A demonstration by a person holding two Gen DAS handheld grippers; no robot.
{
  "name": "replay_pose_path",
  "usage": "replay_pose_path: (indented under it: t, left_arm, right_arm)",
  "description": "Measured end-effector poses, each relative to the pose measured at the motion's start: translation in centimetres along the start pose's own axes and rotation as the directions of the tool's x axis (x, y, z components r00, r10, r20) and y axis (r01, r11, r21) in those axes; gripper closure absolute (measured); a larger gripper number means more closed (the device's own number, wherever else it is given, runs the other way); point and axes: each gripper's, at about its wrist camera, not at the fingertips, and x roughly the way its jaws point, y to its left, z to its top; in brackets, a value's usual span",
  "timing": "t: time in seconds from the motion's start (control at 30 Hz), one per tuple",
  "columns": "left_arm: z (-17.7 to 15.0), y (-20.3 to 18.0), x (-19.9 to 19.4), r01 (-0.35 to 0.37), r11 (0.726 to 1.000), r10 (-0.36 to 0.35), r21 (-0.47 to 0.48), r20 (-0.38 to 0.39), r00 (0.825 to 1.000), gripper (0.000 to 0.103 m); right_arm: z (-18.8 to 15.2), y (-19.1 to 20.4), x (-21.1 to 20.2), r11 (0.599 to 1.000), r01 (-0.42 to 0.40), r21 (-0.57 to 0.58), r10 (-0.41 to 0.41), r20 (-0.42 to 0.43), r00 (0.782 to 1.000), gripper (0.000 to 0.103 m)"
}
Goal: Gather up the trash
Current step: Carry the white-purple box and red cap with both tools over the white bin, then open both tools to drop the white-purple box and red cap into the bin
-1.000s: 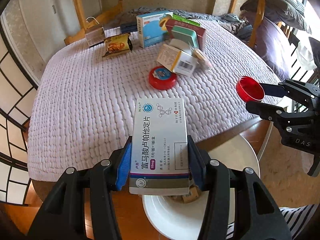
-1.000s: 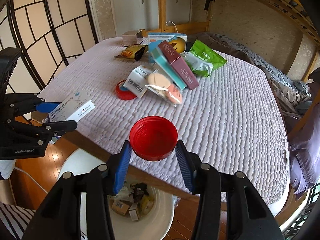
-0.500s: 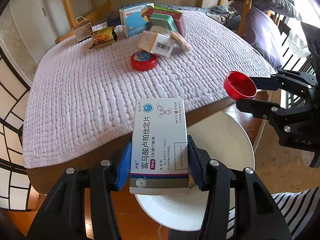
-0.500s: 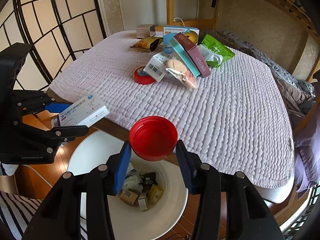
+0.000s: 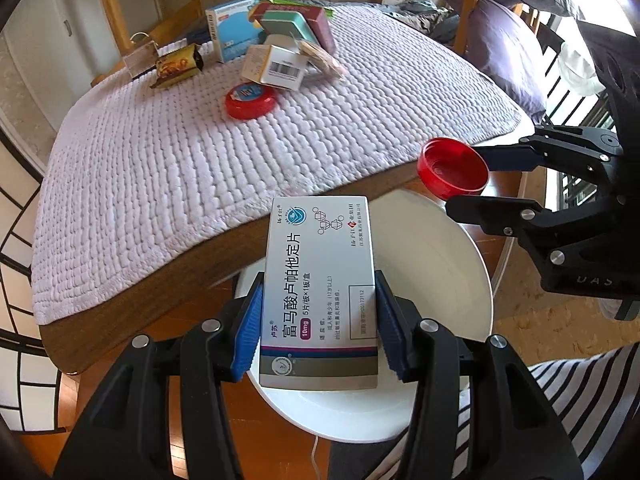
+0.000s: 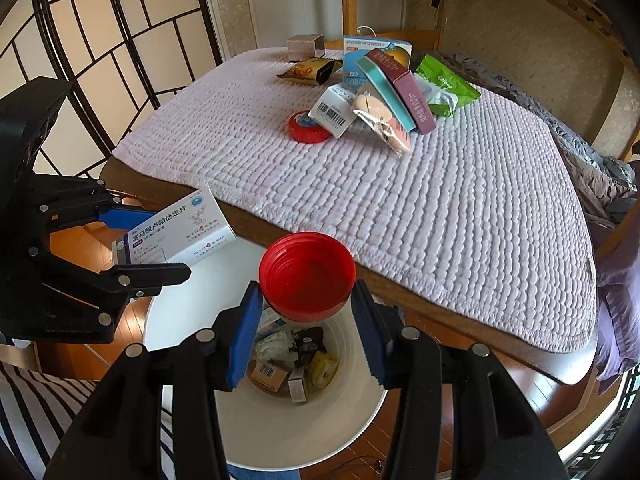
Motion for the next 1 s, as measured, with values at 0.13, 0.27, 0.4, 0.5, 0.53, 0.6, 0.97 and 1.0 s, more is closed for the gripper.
replay_pose_path:
  t: [0.13,0.27,0.4,0.5,0.53,0.6,0.97,1.0]
  left_arm:
    - [-0.5,-0.5,0.2,0.014,1.0,-0.014,0.021,-0.015,1.0,0.05]
    - [-1.1,-0.9,0.7,0.026,0.999,-0.025,0.038,-0.034,0.999,0.05]
    - [-1.7,-1.1,1.2,0.033,0.998,-0.03,0.048,-0.054,0.998,0.05]
    - [-2.0,-1.1,1.7,0.037,0.998,-0.034,0.048,-0.072,0.997,0.05]
    - [-2.1,-1.2,1.9,0.037,0.998,-0.033,0.049,-0.077,0.996,0.05]
    - [-2.3,-1.2,2.4,0.034,0.998,-0.03,0.048,-0.089,0.996,0.05]
    - [-3.0,-1.2,4.9,0.021,0.999,-0.017,0.03,-0.127,0.992,0.05]
    - [-3.1,-1.3,5.1,0.019,0.999,-0.015,0.031,-0.129,0.992,0.05]
  right_arm:
    - [-0.6,0.3,0.0,1.0,-0.012,0.006,0.012,-0.012,1.0,0.057]
    - [-1.3,0.6,0.3,0.999,-0.03,0.012,0.03,-0.035,0.999,0.057]
    - [-1.9,0.8,0.9,0.999,-0.04,0.016,0.041,-0.058,0.997,0.057]
    - [-2.4,0.9,1.3,0.999,-0.046,0.024,0.047,-0.072,0.996,0.057]
    - [-2.5,0.9,1.5,0.999,-0.047,0.026,0.049,-0.076,0.996,0.057]
    - [-2.7,1.0,1.8,0.998,-0.049,0.029,0.052,-0.083,0.995,0.057]
    - [-3.5,1.3,3.9,0.998,-0.051,0.042,0.056,-0.113,0.992,0.057]
    - [-3.4,1.3,4.1,0.998,-0.051,0.043,0.056,-0.115,0.992,0.057]
